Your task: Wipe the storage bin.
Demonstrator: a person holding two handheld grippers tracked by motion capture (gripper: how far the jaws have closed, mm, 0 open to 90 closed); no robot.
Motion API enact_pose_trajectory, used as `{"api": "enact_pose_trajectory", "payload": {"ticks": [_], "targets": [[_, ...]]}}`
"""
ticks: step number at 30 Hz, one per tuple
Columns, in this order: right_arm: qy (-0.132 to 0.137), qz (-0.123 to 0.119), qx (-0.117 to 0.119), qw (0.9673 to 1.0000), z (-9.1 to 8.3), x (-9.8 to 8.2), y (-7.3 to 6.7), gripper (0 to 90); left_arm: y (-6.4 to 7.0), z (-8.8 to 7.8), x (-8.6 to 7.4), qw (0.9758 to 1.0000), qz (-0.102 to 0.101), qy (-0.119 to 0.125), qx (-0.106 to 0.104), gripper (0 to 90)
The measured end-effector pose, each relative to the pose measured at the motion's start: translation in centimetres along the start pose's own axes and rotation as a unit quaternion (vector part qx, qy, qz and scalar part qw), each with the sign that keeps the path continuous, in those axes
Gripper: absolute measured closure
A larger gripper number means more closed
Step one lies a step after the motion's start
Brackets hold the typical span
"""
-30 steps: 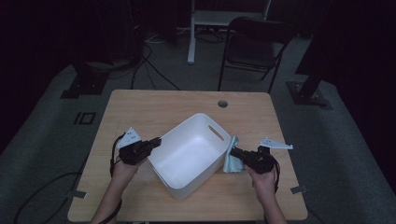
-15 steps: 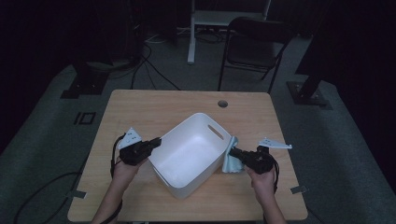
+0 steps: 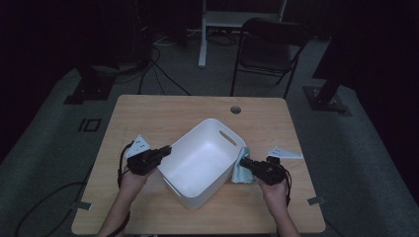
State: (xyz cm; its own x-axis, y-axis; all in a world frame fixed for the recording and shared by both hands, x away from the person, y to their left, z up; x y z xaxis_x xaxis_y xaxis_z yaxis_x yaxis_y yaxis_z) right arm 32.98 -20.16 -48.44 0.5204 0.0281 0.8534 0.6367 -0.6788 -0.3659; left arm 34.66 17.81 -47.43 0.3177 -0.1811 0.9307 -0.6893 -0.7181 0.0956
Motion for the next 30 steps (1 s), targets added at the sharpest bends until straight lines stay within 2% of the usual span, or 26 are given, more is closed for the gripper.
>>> {"api": "enact_pose_trajectory", "payload": {"ticks": [6, 8, 11, 12, 14, 22, 24, 26, 28, 30], "targets": [[-0.013, 0.016, 0.004, 0.9998, 0.7, -0.6, 0.4, 86.2, 0.0, 0.0, 0.0, 1.0, 0.0, 0.001, 0.004, 87.6], [-0.007, 0.018, 0.015, 0.9997, 0.4, -0.4, 0.1, 86.2, 0.0, 0.1, 0.0, 1.0, 0.001, 0.001, 0.005, 87.6], [0.006, 0.006, 0.029, 0.9995, -0.1, 0.2, -1.1, 86.1, 0.1, 0.1, 0.1, 1.0, 0.002, 0.0, 0.004, 87.6], [0.006, -0.005, 0.025, 0.9997, -0.1, 0.4, -1.6, 86.1, 0.1, 0.1, 0.1, 1.0, 0.002, 0.0, 0.004, 87.6], [0.006, -0.013, 0.016, 0.9998, 0.0, 0.3, -1.7, 86.1, 0.1, 0.1, 0.1, 1.0, 0.002, 0.0, 0.004, 87.7], [-0.011, 0.006, 0.01, 0.9999, 0.6, -0.3, -0.8, 86.1, 0.2, 0.1, 0.1, 0.9999, 0.004, 0.0, 0.009, 87.5], [-0.005, 0.008, 0.022, 0.9997, 0.4, -0.1, -1.1, 86.1, 0.3, 0.2, 0.1, 0.9999, 0.003, 0.0, 0.012, 87.5], [0.001, -0.001, 0.028, 0.9996, 0.2, 0.2, -1.7, 86.1, 0.3, 0.2, 0.1, 0.9999, 0.002, 0.001, 0.011, 87.6], [0.001, -0.014, 0.022, 0.9997, 0.2, 0.3, -2.1, 86.1, 0.3, 0.2, 0.1, 1.0, 0.001, 0.001, 0.01, 87.6], [0.002, -0.015, 0.017, 0.9997, 0.3, 0.1, -2.0, 86.2, 0.3, 0.2, 0.1, 0.9999, 0.001, 0.002, 0.01, 87.6]]}}
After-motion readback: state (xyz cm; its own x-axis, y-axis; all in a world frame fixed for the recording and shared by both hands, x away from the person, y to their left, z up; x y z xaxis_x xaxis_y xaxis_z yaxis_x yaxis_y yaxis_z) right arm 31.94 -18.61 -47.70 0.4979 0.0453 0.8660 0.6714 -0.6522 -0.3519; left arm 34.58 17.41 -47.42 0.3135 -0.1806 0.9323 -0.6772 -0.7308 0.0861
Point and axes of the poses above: each handheld gripper's, and its own axes: z roughly forward along the jaws, x roughly out of its top, y roughly to its right, the point moved 3 cm from there along z, roughly forward along the jaws, and after that the axes turned 1 degree about y, right-handed, at the moved point
